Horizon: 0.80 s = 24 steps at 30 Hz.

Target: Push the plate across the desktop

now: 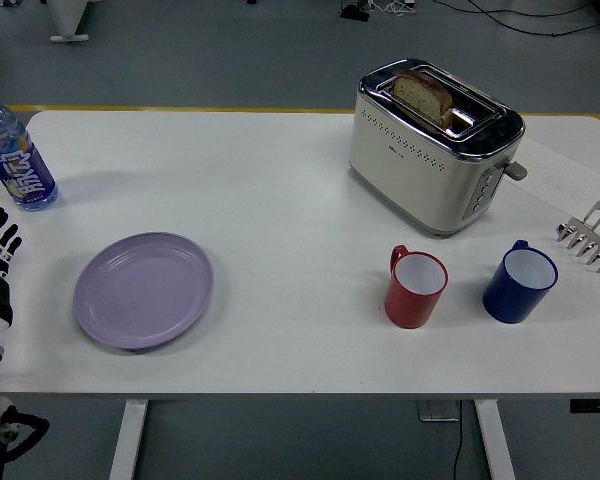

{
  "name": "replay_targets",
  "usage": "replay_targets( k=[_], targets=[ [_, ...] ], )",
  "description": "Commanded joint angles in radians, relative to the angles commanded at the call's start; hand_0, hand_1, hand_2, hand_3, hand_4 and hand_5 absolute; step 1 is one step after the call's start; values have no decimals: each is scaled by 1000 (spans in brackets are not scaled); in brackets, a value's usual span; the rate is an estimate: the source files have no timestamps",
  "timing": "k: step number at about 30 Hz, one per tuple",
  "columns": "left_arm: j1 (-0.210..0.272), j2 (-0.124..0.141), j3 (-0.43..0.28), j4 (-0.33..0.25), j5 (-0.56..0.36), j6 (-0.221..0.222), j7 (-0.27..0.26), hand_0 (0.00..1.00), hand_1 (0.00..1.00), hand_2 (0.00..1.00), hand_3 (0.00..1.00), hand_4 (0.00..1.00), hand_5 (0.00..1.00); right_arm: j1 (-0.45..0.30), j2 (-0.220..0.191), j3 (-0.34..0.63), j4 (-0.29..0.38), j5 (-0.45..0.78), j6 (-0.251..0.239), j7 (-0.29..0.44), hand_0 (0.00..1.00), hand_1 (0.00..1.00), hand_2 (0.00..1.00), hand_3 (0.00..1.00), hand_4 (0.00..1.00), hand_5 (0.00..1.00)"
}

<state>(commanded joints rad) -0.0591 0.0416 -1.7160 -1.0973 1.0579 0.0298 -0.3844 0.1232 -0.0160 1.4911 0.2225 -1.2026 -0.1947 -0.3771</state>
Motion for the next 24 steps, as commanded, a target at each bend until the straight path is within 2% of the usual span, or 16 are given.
replay_targets(
  k=[11,19,24],
  targets=[
    [25,-20,37,12,3,-1,-8,839,866,911,845,569,998,-8,0,-8,3,5,-2,-8,635,591,669,747,457,523],
    [34,-15,70,12,-4,-2,-12,836,863,909,844,548,998,-12,0,-7,5,-1,-2,-15,635,592,669,747,457,524],
    [34,-23,96,7,-13,2,-20,832,860,906,843,550,998,-13,0,-7,5,-3,-1,-15,634,592,669,747,458,524]
  ],
)
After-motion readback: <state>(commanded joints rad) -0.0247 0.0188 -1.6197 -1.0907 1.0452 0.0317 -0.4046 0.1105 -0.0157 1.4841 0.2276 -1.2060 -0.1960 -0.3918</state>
